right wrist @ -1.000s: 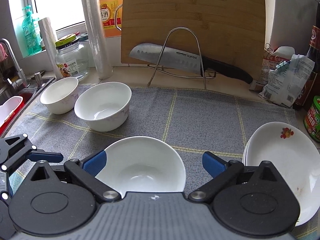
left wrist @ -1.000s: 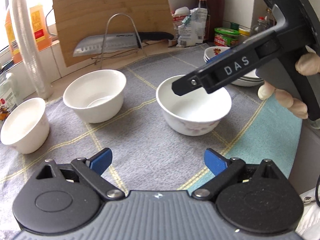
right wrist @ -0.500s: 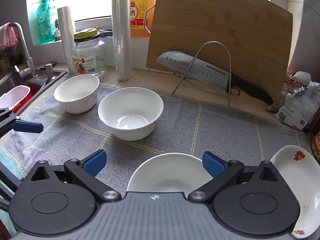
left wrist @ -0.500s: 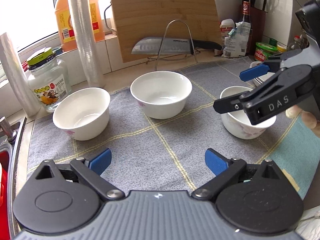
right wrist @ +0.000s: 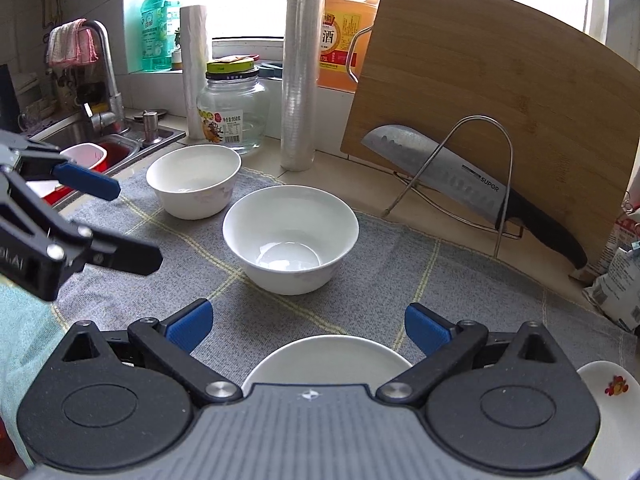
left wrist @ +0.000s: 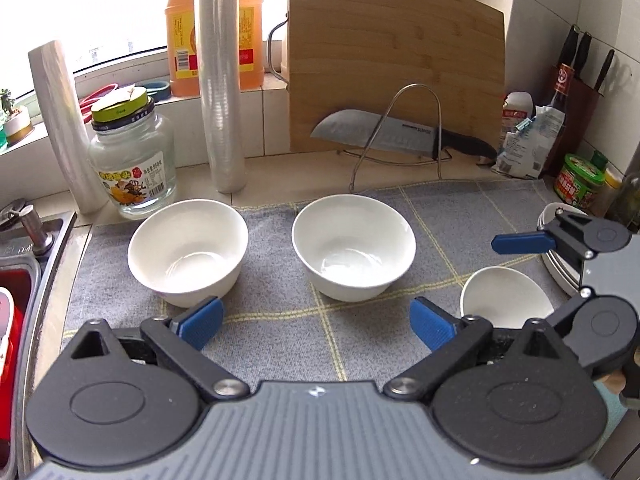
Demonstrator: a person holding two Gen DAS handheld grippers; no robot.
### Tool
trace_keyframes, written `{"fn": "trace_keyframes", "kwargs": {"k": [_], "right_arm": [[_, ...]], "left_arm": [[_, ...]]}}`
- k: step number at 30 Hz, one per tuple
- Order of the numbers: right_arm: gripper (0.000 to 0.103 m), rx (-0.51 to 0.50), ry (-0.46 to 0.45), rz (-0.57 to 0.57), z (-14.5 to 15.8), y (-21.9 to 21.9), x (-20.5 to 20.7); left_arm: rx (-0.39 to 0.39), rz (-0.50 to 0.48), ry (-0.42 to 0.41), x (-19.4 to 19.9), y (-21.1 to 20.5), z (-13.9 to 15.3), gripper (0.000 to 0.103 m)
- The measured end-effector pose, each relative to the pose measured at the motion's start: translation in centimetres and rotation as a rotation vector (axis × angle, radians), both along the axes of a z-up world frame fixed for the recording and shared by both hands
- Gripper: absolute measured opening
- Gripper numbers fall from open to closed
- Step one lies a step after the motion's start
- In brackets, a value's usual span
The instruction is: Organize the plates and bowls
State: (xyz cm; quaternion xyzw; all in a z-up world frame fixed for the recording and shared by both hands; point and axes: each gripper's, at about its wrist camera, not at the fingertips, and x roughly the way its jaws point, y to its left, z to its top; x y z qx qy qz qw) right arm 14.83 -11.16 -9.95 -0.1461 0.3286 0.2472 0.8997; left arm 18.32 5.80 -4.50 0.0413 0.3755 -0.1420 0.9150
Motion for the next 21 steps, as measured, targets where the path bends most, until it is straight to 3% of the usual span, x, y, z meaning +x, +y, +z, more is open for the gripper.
{"fn": "trace_keyframes", "kwargs": {"k": [6,21], "right_arm": [[0.103,-0.027,-0.017,-0.007,-0.7,1.3,0.6],[0.103,-0.099,0.019,-0.121,-2.6,5.0,3.5]], "left_arm": [[0.032,-0.074,-0.022,2.7,-0.3,0.3,0.099],[0.065,-0.311,0.047,10.8,-2.2,-1.8,0.096]]}}
